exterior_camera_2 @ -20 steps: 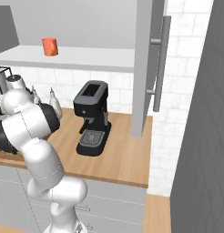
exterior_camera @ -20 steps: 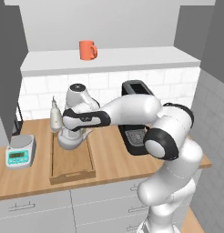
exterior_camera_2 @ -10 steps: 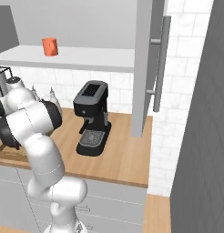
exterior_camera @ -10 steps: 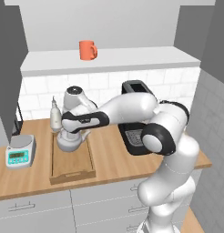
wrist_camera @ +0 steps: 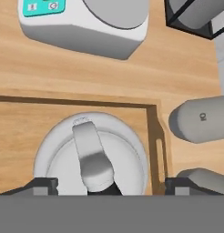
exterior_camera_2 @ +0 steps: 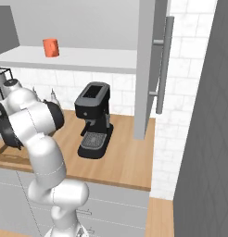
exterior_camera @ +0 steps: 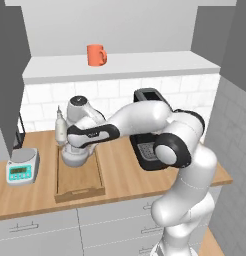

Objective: Pick the kettle from the counter and place it on the tray. Then pick the mug from the cabinet and place it on the tray. Then close the cabinet doors.

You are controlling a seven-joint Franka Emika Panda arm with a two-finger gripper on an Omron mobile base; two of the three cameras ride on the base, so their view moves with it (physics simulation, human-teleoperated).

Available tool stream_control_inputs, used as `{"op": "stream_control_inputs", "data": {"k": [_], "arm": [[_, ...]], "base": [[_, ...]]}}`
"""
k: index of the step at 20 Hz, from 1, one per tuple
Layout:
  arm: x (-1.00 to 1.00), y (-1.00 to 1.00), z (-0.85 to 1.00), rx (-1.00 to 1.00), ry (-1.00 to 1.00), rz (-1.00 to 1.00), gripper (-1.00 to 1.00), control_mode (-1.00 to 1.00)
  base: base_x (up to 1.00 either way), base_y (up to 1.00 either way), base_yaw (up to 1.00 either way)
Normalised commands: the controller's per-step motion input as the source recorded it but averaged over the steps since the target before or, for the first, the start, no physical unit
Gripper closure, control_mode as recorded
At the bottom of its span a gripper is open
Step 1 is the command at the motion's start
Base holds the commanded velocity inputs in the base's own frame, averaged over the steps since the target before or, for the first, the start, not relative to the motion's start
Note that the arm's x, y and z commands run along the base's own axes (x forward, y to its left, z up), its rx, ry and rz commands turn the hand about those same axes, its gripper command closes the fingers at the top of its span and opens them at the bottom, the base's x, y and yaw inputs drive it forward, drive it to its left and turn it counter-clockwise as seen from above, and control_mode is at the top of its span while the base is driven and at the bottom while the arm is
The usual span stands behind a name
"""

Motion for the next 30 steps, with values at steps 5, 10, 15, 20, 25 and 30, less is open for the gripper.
{"op": "stream_control_inputs", "data": {"k": [5, 10, 15, 20, 25, 30], "arm": [[0.0, 0.0, -0.01, 0.0, -0.21, -0.06, -1.0, -1.0], [-0.03, 0.0, 0.46, 0.02, -0.07, -0.06, -1.0, -1.0], [-0.36, -0.03, 0.99, 0.06, 0.02, -0.07, -1.0, -1.0], [-0.62, -0.06, 0.55, 0.01, -0.02, -0.09, -1.0, -1.0], [-0.82, -0.07, 0.11, 0.0, -0.19, -0.13, -1.0, -1.0], [-0.81, -0.3, 0.56, 0.03, -0.09, -0.17, -1.0, -1.0]], "base": [[0.0, 0.0, 0.0], [0.0, 0.0, 0.0], [0.0, 0.0, 0.0], [0.0, 0.0, 0.0], [0.0, 0.0, 0.0], [0.0, 0.0, 0.0]]}}
